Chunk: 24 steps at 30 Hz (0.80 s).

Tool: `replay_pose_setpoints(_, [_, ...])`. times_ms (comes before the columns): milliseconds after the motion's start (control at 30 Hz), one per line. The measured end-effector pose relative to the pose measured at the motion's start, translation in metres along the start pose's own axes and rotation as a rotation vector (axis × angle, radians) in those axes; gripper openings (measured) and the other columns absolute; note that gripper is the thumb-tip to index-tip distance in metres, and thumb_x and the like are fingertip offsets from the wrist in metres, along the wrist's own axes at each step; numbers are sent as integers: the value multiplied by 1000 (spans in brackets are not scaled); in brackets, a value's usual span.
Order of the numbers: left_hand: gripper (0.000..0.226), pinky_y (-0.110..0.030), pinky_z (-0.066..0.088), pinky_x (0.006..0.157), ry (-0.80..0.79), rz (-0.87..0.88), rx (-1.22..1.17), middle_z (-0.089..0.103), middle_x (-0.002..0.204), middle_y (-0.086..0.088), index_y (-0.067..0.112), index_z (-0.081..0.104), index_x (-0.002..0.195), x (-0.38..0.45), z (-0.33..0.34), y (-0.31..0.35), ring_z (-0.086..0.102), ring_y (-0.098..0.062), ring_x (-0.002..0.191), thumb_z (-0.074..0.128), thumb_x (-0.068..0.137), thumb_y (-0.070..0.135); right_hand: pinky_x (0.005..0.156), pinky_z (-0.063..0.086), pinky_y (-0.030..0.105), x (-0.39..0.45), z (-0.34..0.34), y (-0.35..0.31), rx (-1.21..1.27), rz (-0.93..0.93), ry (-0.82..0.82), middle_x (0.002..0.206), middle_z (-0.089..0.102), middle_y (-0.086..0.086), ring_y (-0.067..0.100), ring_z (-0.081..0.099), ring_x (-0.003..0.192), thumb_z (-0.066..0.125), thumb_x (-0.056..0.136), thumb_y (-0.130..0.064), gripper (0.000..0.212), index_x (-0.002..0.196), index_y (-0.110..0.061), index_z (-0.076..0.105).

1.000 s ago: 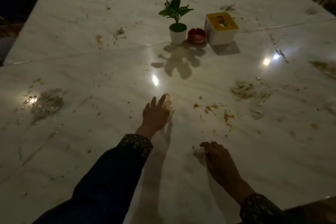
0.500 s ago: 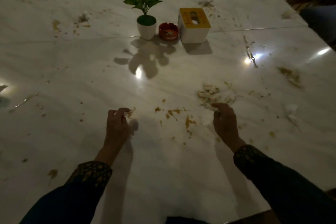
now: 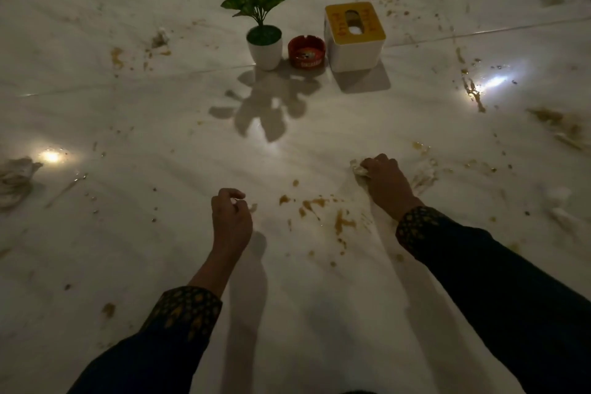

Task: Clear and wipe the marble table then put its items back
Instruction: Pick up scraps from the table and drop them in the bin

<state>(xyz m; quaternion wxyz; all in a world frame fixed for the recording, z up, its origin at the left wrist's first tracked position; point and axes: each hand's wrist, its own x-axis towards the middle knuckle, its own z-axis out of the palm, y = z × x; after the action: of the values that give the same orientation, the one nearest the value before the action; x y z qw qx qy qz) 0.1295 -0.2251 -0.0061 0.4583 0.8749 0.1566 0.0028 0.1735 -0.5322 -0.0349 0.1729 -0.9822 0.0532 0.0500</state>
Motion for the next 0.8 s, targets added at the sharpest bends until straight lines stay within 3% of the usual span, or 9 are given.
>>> replay_pose_setpoints(100, [16, -44, 47, 77, -7, -39, 14, 47, 106, -15, 15, 52, 93, 1, 2, 3, 53, -33, 85, 39, 95, 6, 79, 47, 43, -10, -5, -2, 96, -54, 24, 100, 55, 17, 36, 52, 94, 53, 91, -6, 18, 105, -7, 65])
replay_pose_setpoints(233, [18, -51, 50, 74, -54, -28, 3, 52, 99, -21, 19, 52, 85, -6, 8, 10, 57, -41, 84, 40, 91, 7, 73, 46, 38, -35, -11, -7, 244, -22, 86, 91, 58, 18, 34, 56, 84, 54, 88, 2, 17, 97, -5, 68])
replay_pose_setpoints(367, [18, -43, 50, 67, -166, 58, 15, 54, 95, -16, 15, 55, 84, -22, 13, 25, 57, -35, 79, 43, 91, 4, 73, 40, 33, -79, -14, -15, 307, -8, 108, 92, 60, 20, 34, 57, 86, 58, 87, 2, 18, 101, -2, 68])
replay_pose_setpoints(467, [20, -40, 50, 68, -322, 149, 21, 55, 97, -16, 10, 57, 83, -46, 17, 34, 58, -30, 81, 42, 92, -1, 72, 38, 25, -127, -18, -13, 338, 44, 102, 95, 60, 19, 31, 57, 86, 60, 86, 4, 21, 104, -1, 67])
replay_pose_setpoints(533, [20, -40, 53, 74, -401, 220, 35, 52, 98, -13, 9, 57, 82, -64, 21, 38, 59, -28, 85, 43, 92, -1, 67, 39, 8, -161, -21, -12, 401, 94, 126, 95, 59, 14, 22, 57, 79, 60, 87, 5, 21, 106, 0, 67])
replay_pose_setpoints(600, [20, -34, 49, 73, -485, 282, 75, 51, 93, -9, 11, 57, 81, -85, 25, 38, 57, -26, 83, 45, 92, 1, 66, 39, 2, -196, -22, -11, 457, 145, 152, 92, 60, 10, 12, 57, 71, 62, 89, -1, 19, 108, -2, 68])
replay_pose_setpoints(700, [16, -39, 52, 78, -621, 322, 74, 53, 95, -9, 13, 57, 83, -113, 38, 39, 58, -27, 87, 47, 94, 7, 71, 44, 16, -249, -24, -4, 501, 214, 183, 75, 67, -2, 5, 59, 70, 68, 89, -17, 9, 96, -13, 72])
replay_pose_setpoints(800, [15, -43, 54, 81, -752, 357, 65, 53, 97, -9, 10, 58, 88, -146, 55, 44, 59, -26, 88, 48, 97, 16, 66, 39, 8, -301, -21, 7, 508, 302, 232, 67, 67, -7, -2, 60, 72, 69, 88, -27, 6, 84, -22, 70])
